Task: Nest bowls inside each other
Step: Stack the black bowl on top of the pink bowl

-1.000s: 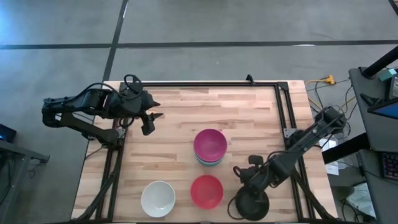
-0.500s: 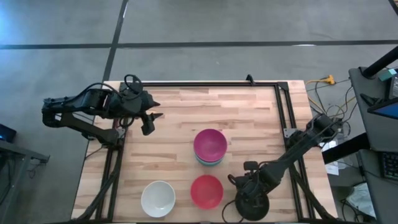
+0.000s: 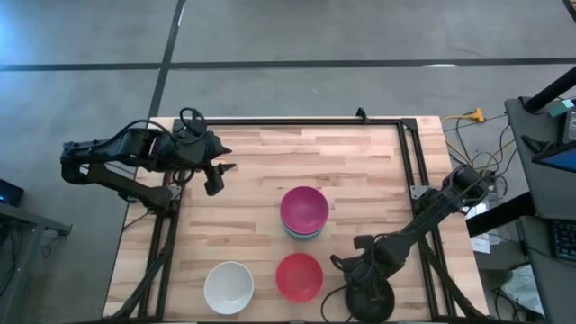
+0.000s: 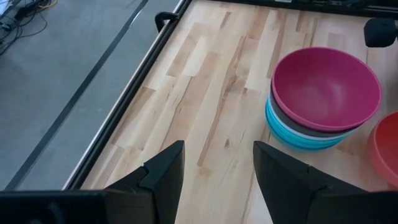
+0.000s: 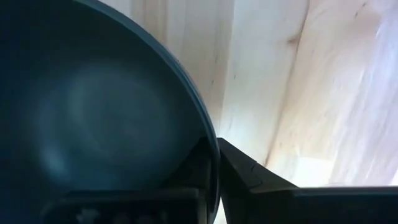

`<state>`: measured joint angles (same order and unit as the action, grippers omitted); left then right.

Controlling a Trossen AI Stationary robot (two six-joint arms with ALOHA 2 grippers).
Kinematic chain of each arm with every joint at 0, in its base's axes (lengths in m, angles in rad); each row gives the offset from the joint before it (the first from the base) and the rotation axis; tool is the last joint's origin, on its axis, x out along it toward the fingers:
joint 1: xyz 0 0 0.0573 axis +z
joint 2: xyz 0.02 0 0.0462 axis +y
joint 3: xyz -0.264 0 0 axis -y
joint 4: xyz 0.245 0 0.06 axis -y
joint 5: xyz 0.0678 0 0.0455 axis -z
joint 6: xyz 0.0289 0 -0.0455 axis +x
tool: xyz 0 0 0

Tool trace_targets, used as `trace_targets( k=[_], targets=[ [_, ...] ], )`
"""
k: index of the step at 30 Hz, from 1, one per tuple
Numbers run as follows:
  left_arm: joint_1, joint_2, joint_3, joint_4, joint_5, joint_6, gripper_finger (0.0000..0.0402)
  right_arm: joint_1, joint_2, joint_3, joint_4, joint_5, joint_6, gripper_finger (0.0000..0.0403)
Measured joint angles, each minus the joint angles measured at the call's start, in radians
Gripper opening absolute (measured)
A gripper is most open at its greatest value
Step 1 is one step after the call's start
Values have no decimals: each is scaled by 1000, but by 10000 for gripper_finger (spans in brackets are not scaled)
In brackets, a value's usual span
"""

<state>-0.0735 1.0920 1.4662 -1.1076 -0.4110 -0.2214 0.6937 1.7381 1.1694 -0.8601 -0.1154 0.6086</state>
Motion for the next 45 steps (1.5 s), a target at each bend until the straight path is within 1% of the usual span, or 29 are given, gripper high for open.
trace_targets(
  k=[2, 5, 8, 11, 15, 19, 22, 25, 32, 35, 41, 43, 45],
  targets=[
    [0, 0, 0, 0, 0, 0, 176, 0, -16, 0, -27, -29, -19, 10],
    [0, 0, 0, 0, 0, 0, 176, -1, -58, 37, -140, -40, -33, 10],
    [0, 0, 0, 0, -1, 0, 176, -10, -117, 104, -294, -41, -44, 10],
    [0, 1, 0, 1, -1, -1, 176, -27, -183, 196, -411, -38, -45, 9],
    [0, 1, 0, 2, -1, -4, 176, -47, -247, 318, -480, -14, -33, 9],
    [0, 1, 0, 4, -1, -7, 176, -69, -257, 417, -524, 33, -48, 9],
    [0, 2, 0, 7, -2, -8, 176, -115, -234, 478, -537, 36, -64, 9],
    [0, 2, 0, 18, -2, -8, 176, -193, -190, 558, -531, 38, -68, 9],
    [0, 2, 0, 36, -8, -7, 176, -406, -47, 820, -515, 36, -92, 9],
    [0, 2, 0, 35, -8, -7, 176, -498, 23, 938, -518, 13, -113, 9],
    [0, 1, 0, 35, -8, -7, 176, -647, 164, 1141, -586, -87, -128, 9],
    [0, -1, 0, 35, -7, -7, 176, -672, 203, 1187, -627, -94, -149, 9],
    [0, -2, 0, 29, -7, -7, 176, -688, 209, 1176, -642, -101, -164, 9]
  ],
)
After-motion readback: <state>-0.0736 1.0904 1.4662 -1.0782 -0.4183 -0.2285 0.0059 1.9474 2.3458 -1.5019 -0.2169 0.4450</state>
